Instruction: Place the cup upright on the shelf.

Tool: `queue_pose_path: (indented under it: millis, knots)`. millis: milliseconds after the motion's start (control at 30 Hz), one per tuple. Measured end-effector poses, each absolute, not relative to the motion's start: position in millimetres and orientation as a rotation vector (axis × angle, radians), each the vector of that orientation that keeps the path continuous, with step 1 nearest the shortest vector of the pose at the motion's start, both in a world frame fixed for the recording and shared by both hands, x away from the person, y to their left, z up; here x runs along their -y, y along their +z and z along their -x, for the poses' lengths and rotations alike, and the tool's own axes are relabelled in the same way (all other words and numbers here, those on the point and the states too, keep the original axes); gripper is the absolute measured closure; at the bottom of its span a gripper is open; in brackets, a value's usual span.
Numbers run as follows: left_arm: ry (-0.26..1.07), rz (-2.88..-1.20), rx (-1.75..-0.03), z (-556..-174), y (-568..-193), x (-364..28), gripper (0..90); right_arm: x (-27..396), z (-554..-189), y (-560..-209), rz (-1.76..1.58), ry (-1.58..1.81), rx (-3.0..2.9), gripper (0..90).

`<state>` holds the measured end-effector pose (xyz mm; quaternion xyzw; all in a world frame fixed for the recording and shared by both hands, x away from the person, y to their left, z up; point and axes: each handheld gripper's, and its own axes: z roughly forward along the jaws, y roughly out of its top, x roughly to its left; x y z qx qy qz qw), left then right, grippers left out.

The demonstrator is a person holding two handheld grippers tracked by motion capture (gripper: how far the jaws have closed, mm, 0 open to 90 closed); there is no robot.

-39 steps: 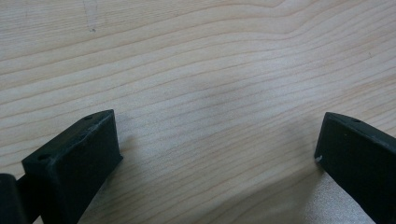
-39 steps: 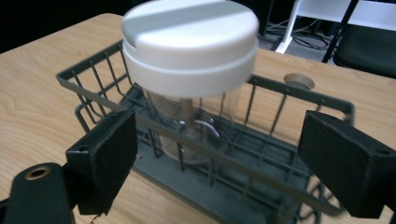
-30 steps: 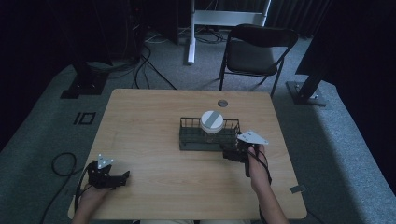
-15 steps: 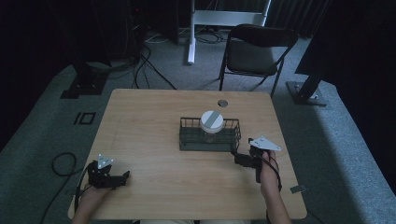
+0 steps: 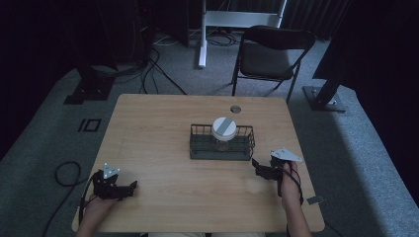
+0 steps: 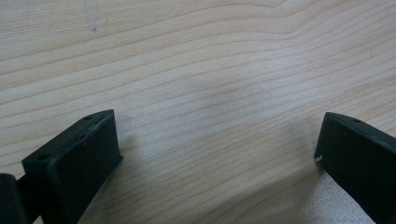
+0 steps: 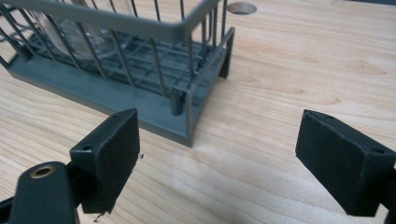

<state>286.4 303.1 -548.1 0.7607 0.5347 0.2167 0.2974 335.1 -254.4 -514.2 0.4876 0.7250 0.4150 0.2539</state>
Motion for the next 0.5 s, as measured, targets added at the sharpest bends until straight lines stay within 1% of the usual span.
queue_pose_path:
  millis: [500]
  knots:
    - [0.576, -2.022, -1.421, -286.4, -548.1, -303.1, 0.1, 268.3, -339.6, -530.0, -1.433, 1.031, -1.953, 13.3]
